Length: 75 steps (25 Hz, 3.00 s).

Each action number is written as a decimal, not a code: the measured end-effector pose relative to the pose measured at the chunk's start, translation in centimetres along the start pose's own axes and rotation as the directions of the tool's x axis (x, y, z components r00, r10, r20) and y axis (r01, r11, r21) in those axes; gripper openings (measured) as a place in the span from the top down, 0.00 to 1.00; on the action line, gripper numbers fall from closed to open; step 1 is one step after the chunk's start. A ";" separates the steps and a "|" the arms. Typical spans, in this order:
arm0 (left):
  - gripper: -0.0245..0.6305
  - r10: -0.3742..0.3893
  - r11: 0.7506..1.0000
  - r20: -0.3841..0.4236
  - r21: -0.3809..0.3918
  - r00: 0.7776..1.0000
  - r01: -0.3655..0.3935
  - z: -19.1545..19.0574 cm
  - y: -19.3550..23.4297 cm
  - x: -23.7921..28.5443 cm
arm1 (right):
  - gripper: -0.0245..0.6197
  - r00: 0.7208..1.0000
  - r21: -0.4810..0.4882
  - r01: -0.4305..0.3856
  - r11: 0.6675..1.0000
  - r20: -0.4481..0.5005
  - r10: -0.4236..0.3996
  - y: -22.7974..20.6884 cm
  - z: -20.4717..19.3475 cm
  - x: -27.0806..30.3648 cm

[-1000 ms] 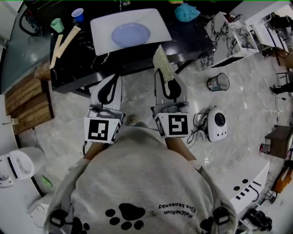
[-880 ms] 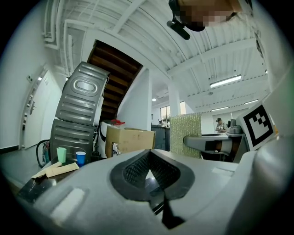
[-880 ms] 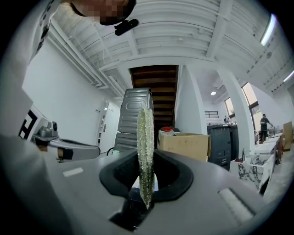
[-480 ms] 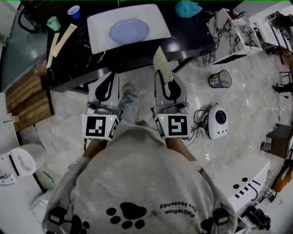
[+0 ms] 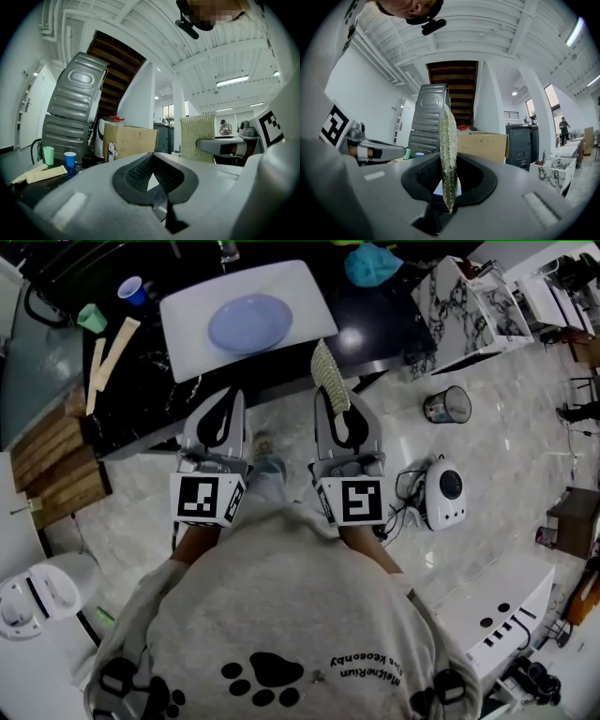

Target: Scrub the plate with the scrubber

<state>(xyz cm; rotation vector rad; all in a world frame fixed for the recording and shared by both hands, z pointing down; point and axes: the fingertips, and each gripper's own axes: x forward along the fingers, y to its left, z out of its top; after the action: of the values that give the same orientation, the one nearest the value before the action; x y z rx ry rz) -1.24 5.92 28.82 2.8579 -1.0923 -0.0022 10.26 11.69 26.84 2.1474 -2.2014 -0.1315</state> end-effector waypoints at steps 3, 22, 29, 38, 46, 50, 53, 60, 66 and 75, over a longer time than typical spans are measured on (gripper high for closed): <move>0.95 0.001 1.000 -0.002 0.004 1.000 -0.001 0.2 1.0 2.2 | 0.85 1.000 0.010 -0.014 1.000 0.007 0.014 -0.4 0.2 2.4; 0.95 0.088 0.996 -0.021 -0.032 0.996 -0.089 -0.8 12.0 13.7 | 0.85 0.988 -0.040 -0.145 0.989 -0.066 0.142 -1.9 -2.3 20.2; 0.95 0.130 0.989 -0.050 -0.066 0.990 -0.133 -2.3 15.5 15.5 | 0.85 0.977 -0.032 -0.190 0.981 -0.107 0.185 -1.2 -3.6 24.4; 0.95 0.199 0.972 -0.080 -0.108 0.977 -0.207 -4.2 18.7 16.4 | 0.85 0.958 -0.014 -0.255 0.967 -0.143 0.250 0.3 -4.7 27.8; 0.95 0.229 0.965 -0.162 -0.096 0.960 -0.246 -7.4 20.0 18.0 | 0.85 0.929 0.001 -0.314 0.949 -0.206 0.307 0.5 -7.4 29.9; 0.95 0.238 0.958 -0.207 -0.112 0.949 -0.265 -9.3 20.4 18.8 | 0.85 0.914 0.007 -0.345 0.938 -0.227 0.338 0.6 -9.1 30.9; 0.95 0.238 0.957 -0.231 -0.110 0.943 -0.269 -10.7 20.8 19.3 | 0.85 0.900 0.003 -0.370 0.929 -0.248 0.359 0.8 -10.5 31.4; 0.95 0.243 0.950 -0.297 -0.117 0.923 -0.288 -13.7 22.1 20.2 | 0.85 0.865 -0.002 -0.418 0.909 -0.307 0.397 1.3 -14.1 32.6; 0.95 0.243 0.938 -0.394 -0.138 0.887 -0.318 -16.8 23.6 20.5 | 0.85 0.830 -0.022 -0.468 0.884 -0.353 0.431 2.3 -16.8 33.6; 0.86 0.210 0.914 -0.513 -0.200 0.832 -0.354 -20.7 24.7 20.3 | 0.85 0.806 -0.006 -0.480 0.877 -0.398 0.438 3.1 -19.5 34.9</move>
<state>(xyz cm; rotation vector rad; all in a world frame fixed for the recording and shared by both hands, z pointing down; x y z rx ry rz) -1.91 -24.41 51.90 2.2288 -1.2614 0.5021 8.28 -23.48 46.03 1.3715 -2.3212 0.1830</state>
